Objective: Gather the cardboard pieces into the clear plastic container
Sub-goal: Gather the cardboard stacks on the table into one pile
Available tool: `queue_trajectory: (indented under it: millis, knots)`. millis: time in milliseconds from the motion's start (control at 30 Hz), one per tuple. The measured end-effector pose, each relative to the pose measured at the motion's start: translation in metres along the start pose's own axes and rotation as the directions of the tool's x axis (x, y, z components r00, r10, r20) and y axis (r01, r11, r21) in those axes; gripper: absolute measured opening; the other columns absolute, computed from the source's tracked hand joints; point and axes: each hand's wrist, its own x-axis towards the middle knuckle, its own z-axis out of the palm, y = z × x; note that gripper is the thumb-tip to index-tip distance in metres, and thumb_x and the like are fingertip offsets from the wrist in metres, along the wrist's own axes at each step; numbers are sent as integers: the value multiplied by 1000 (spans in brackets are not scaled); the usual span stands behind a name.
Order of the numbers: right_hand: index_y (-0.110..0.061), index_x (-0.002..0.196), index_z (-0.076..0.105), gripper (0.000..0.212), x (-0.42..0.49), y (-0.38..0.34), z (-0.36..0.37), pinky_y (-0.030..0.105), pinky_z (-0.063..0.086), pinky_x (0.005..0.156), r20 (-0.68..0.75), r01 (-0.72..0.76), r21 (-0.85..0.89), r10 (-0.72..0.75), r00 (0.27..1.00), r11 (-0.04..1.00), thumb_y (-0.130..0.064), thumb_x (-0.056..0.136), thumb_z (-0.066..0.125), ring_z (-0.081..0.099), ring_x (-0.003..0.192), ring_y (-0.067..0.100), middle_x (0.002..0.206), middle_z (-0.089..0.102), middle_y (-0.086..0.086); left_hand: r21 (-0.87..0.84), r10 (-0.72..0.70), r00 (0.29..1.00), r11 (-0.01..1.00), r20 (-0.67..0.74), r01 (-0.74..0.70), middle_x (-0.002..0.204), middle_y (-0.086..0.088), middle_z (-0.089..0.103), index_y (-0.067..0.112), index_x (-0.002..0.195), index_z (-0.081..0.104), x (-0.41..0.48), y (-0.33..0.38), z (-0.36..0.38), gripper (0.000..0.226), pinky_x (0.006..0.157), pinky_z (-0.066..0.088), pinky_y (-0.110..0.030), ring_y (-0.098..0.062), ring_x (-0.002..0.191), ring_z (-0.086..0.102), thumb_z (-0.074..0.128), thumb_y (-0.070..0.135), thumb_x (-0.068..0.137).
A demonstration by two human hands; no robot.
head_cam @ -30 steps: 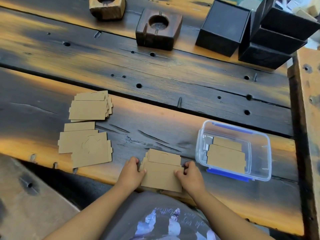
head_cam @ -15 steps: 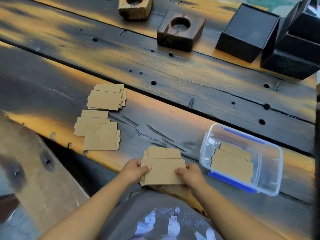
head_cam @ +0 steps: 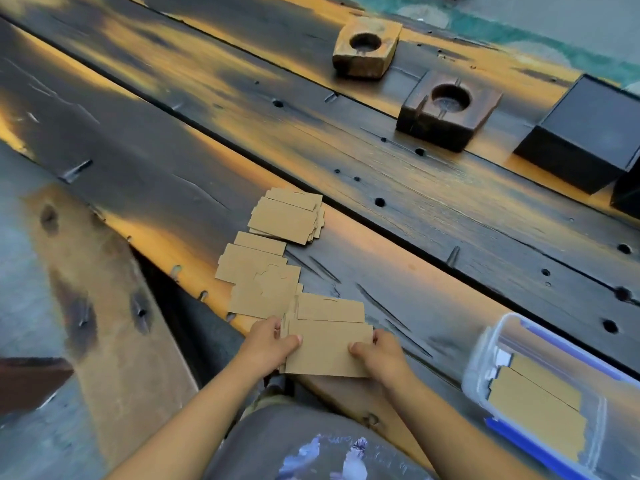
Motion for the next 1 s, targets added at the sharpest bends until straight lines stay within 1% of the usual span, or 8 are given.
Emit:
queue_trajectory:
  millis: [167,267,400,533,633,700,867,1000]
  knots:
    - [-20,74,61,11,15,-42,53,31,51,66,-41,23,-49,-25,999,999,-14,81,67,64,71,11,78,68,-5,115,11,1000,993,8,-12,103,1,69,17,106,62,42,-11,-57,27,87,55,-37,-19,98,65,68,34,86]
    - [-15,91,65,11,20,-63,82,35,55,76,-69,-5,-90,-1,998,996,-20,81,67,67,84,18,89,70,-1,145,54,998,988,32,-58,110,1,69,17,114,59,66,-16,-86,32,82,51,-30,-16,99,63,67,28,86]
    - [-13,86,55,20,30,-93,110,31,41,61,-152,-35,-227,0,988,973,-27,83,67,60,81,22,82,60,-1,179,71,997,981,35,-76,110,-1,67,13,114,57,91,-19,-117,35,86,54,-35,-19,100,63,67,29,85]
    - [-5,91,58,27,39,-106,127,37,46,70,-225,-34,-350,-49,973,936,-30,83,65,60,89,30,95,64,12,189,70,997,979,33,-75,113,-6,62,11,114,57,108,-21,-128,37,89,55,-41,-23,101,62,68,31,84]
    - [-5,96,58,29,47,-108,134,35,45,73,-224,-59,-401,-35,974,914,-31,84,64,60,95,31,104,64,15,225,62,998,972,18,-64,116,-8,53,11,114,56,115,-23,-127,39,74,53,-30,-22,95,58,68,32,85]
    - [-5,103,57,32,50,-106,136,33,43,74,-217,-73,-427,-23,976,901,-31,85,64,59,100,31,109,63,15,249,34,999,968,-2,-32,113,-7,49,12,111,53,116,-22,-124,37,72,49,-32,-22,90,56,68,32,83]
    - [-12,107,51,38,53,-105,135,31,41,79,-233,-86,-337,5,972,938,-32,79,69,51,96,23,116,52,11,198,-45,999,979,-12,46,114,-7,56,14,114,50,117,-18,-122,40,83,55,-39,-27,98,60,68,27,81]
    - [-16,103,47,41,52,-108,135,34,47,80,-193,-138,-165,105,976,977,-33,77,73,57,98,23,115,58,8,6,-159,984,987,81,159,117,-8,66,11,120,57,115,-20,-121,46,96,54,-46,-30,110,62,70,29,79]
